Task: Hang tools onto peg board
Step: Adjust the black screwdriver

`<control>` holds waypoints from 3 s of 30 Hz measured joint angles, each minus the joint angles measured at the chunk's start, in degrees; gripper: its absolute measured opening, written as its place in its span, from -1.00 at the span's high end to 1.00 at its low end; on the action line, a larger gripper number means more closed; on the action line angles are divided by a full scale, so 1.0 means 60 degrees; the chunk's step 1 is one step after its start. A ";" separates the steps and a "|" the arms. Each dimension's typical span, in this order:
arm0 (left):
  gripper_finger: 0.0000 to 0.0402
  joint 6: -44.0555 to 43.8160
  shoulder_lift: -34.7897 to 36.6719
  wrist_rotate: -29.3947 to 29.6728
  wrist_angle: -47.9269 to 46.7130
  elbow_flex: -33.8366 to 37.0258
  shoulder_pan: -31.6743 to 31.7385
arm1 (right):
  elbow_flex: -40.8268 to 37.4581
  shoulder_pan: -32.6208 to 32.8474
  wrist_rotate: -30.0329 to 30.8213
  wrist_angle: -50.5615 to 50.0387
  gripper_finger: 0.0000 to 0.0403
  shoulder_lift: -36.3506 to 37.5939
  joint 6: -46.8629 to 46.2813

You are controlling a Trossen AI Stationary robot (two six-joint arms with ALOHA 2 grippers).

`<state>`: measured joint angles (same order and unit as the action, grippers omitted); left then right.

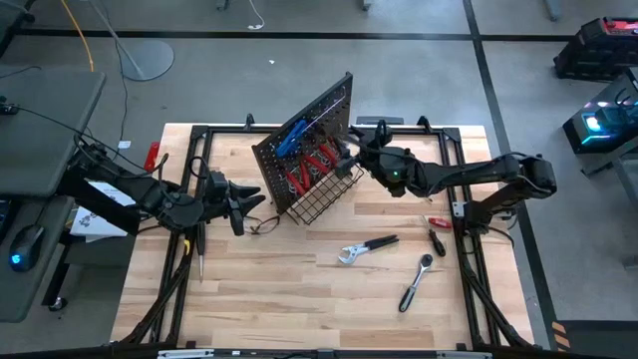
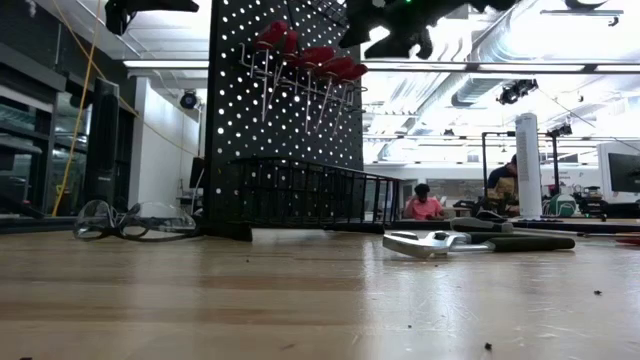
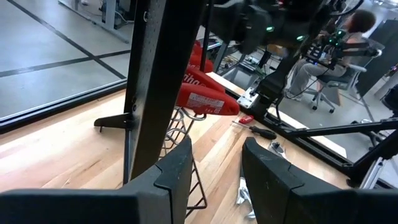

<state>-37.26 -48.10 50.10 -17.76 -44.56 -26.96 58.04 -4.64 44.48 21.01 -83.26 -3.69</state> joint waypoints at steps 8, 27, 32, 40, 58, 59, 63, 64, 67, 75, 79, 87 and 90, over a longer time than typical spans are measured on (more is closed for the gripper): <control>0.38 -0.0258 -0.0003 -0.0002 -0.0542 0.0004 0.0000 | 0.0014 0.0499 0.0282 -0.3482 -0.29 0.1543 -0.1413; 0.38 -0.0524 -0.0004 -0.0529 -0.1196 0.0004 0.0000 | -0.0976 0.2385 -0.5495 -1.3302 -0.30 0.1943 -1.2612; 0.38 -0.0526 -0.0004 -0.0508 -0.1179 0.0004 0.0000 | -0.2121 0.2224 -0.5432 -1.5138 -0.30 0.1874 -1.7478; 0.38 -0.0496 -0.0023 -0.0512 -0.1332 0.0007 0.0004 | -0.2674 0.1444 -0.4569 -1.5356 -0.30 0.1113 -1.9092; 0.38 -0.0674 -0.0047 -0.0581 -0.1340 0.0007 0.0062 | -0.3203 0.0309 -0.5013 -1.5054 -0.30 -0.0878 -2.1364; 0.38 -0.0645 -0.0047 -0.0581 -0.1357 0.0007 0.0062 | -0.3203 0.0220 -0.5015 -1.5034 -0.30 -0.1044 -2.1330; 0.38 -0.0422 -0.0047 -0.0580 -0.1348 0.0007 0.0062 | -0.3362 -0.0037 -0.5422 -1.4647 -0.30 -0.1731 -2.1166; 0.38 -0.0429 -0.0047 -0.0577 -0.1351 0.0007 0.0062 | -0.3413 -0.0043 -0.5570 -1.4493 -0.30 -0.1849 -2.1169; 0.38 -0.0429 -0.0047 -0.0577 -0.1351 0.0007 0.0062 | -0.3507 0.0060 -0.5639 -1.4328 -0.30 -0.1994 -2.1256; 0.38 -0.0370 -0.0047 -0.0504 -0.1376 0.0007 0.0062 | -0.2987 0.0594 -0.4916 -1.3639 -0.30 -0.1920 -1.9875; 0.38 -0.0163 -0.0047 -0.0497 -0.1379 0.0007 0.0062 | -0.2715 0.0873 -0.4595 -1.2787 -0.30 -0.1892 -1.8776; 0.38 -0.0094 -0.0047 -0.0468 -0.1408 0.0007 0.0065 | -0.1529 0.1260 -0.4410 -1.5209 -0.30 -0.1734 -1.9226; 0.38 -0.0074 -0.0047 -0.0481 -0.1450 0.0000 0.0134 | -0.1890 0.1087 -0.4845 -1.5651 -0.30 -0.1753 -1.9515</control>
<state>-37.71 -48.38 47.21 -26.46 -44.56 -26.16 46.70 1.88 15.41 -72.90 -93.77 -120.78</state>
